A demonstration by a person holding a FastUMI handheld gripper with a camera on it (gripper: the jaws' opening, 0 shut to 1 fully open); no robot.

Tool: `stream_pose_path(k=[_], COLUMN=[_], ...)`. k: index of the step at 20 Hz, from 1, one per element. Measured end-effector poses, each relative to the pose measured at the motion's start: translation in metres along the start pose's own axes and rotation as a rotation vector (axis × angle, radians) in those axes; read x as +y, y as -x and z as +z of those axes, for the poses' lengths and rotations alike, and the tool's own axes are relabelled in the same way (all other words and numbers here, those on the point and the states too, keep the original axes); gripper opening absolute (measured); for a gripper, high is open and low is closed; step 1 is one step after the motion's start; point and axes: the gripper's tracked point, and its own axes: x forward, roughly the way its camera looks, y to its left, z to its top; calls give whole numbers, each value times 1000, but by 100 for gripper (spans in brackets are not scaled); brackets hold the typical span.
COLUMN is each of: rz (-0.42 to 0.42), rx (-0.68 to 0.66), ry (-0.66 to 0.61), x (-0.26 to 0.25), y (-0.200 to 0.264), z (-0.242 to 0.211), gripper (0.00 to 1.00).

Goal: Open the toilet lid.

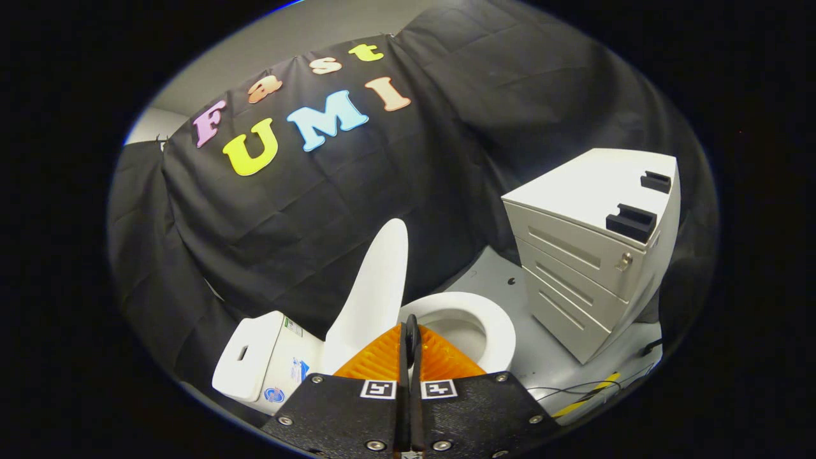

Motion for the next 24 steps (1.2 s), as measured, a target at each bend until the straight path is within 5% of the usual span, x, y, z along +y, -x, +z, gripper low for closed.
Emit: stream_pose_path(k=[9,24], rz=[-5,11], rx=[-70,-184], ry=[219,403], x=[48,139], y=[15,40], z=[16,26], gripper=[0,0])
